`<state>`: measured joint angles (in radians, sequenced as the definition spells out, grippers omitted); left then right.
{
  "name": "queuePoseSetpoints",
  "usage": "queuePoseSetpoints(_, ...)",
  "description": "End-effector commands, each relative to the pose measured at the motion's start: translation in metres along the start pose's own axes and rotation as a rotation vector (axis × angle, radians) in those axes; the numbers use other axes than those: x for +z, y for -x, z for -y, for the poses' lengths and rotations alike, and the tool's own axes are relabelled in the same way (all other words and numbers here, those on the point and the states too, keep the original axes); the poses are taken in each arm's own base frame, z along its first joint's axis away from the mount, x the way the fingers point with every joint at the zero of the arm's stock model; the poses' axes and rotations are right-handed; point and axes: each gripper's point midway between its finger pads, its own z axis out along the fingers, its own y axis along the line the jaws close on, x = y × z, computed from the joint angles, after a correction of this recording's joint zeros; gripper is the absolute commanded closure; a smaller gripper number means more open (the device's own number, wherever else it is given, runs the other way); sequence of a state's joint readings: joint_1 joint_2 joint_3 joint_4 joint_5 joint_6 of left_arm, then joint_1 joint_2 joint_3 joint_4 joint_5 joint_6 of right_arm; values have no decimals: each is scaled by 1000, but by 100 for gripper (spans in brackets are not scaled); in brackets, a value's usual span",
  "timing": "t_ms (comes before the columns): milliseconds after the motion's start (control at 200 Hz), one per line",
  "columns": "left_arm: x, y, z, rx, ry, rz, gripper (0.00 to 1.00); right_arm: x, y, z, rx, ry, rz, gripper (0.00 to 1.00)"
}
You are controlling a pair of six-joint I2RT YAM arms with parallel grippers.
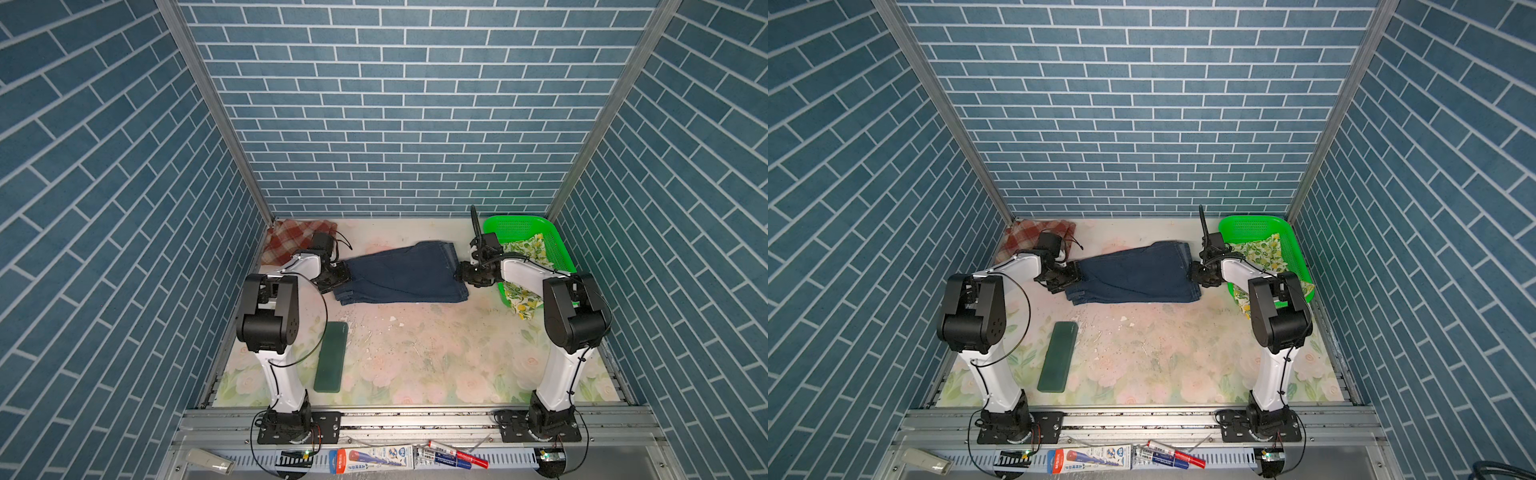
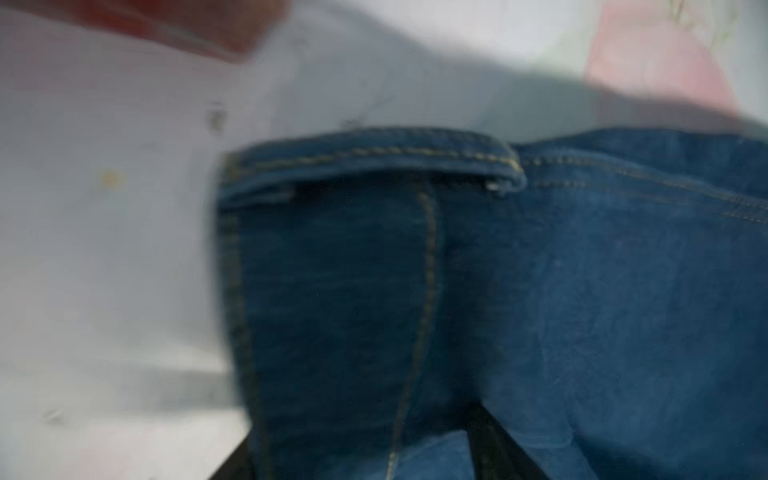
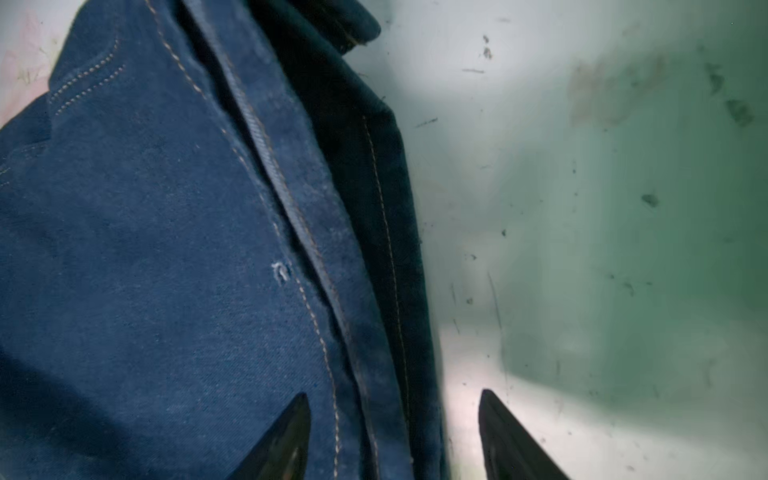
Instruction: Fold and stack the skirts
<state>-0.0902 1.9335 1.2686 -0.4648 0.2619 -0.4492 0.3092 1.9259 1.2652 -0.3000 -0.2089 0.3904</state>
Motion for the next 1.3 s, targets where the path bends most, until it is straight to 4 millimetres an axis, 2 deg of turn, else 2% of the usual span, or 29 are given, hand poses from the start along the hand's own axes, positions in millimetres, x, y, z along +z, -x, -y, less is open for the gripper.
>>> queuePoseSetpoints(0,25,-23,-5,-15,-4,-78,51,5,11,-6,26,36,17,37)
queuePoseSetpoints(60,30,-26,-7,-24,0,-89,75,7,10,-5,30,38,14,37)
queuePoseSetpoints(110,31,-24,-7,-22,3,-92,100,9,10,-5,32,38,13,37)
queuePoseSetpoints(225,18,-9,-1,1,10,-52,100,9,11,-4,32,35,24,37)
queuePoseSetpoints(485,-36,37,17,129,58,73,100,-9,28,-13,20,59,107,37)
queuePoseSetpoints(630,-64,54,25,190,87,125,100,-14,35,-16,37,73,146,37)
queuePoseSetpoints(850,-93,63,48,350,197,172,100,-13,38,-25,107,108,202,39)
queuePoseSetpoints(980,-104,65,65,449,282,192,100,-10,38,-34,164,138,241,41)
queuePoseSetpoints(1175,-108,62,100,590,403,210,100,3,31,-47,225,180,238,45)
queuePoseSetpoints(1295,-103,59,126,654,439,219,100,13,23,-48,261,188,223,58)
